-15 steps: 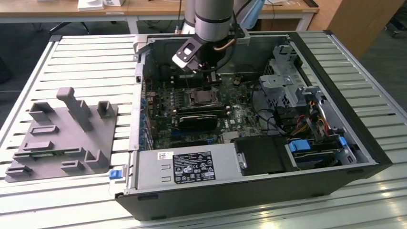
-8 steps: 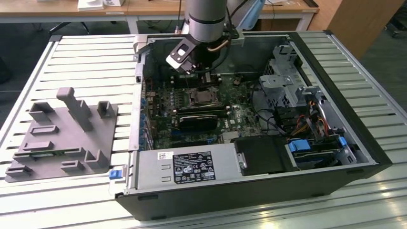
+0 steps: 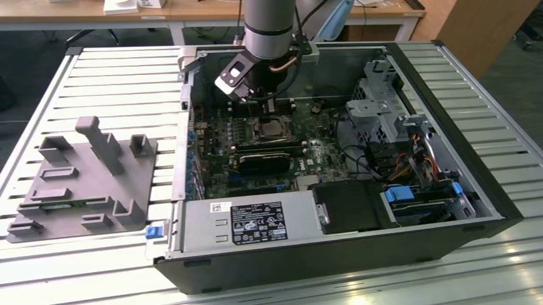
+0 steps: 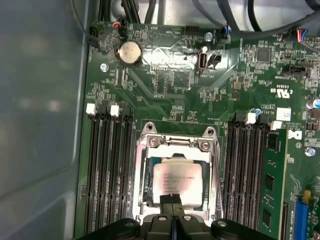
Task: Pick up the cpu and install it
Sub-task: 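Close the cpu cover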
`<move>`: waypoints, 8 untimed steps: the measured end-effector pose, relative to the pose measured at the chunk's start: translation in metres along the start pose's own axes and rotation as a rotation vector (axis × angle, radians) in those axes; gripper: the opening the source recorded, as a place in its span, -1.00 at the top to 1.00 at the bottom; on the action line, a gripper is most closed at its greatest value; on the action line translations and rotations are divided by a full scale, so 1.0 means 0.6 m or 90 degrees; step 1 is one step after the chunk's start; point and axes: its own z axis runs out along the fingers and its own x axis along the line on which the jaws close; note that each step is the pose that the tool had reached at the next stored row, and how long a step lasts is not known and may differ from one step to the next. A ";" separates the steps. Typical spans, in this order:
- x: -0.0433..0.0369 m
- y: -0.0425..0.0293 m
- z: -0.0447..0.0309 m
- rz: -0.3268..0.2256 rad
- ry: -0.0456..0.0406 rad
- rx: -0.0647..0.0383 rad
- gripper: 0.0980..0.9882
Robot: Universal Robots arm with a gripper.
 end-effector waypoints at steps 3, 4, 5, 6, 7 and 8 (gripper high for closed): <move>0.000 -0.001 0.004 0.000 0.0000 0.000 0.98; 0.000 -0.001 0.006 0.000 0.0000 0.000 0.98; 0.000 -0.001 0.007 0.000 0.0000 0.000 0.98; 0.000 -0.002 0.009 0.000 0.0001 0.000 0.98; 0.000 -0.002 0.011 0.000 0.0000 0.000 0.98; 0.000 -0.002 0.013 0.000 0.0001 0.000 0.98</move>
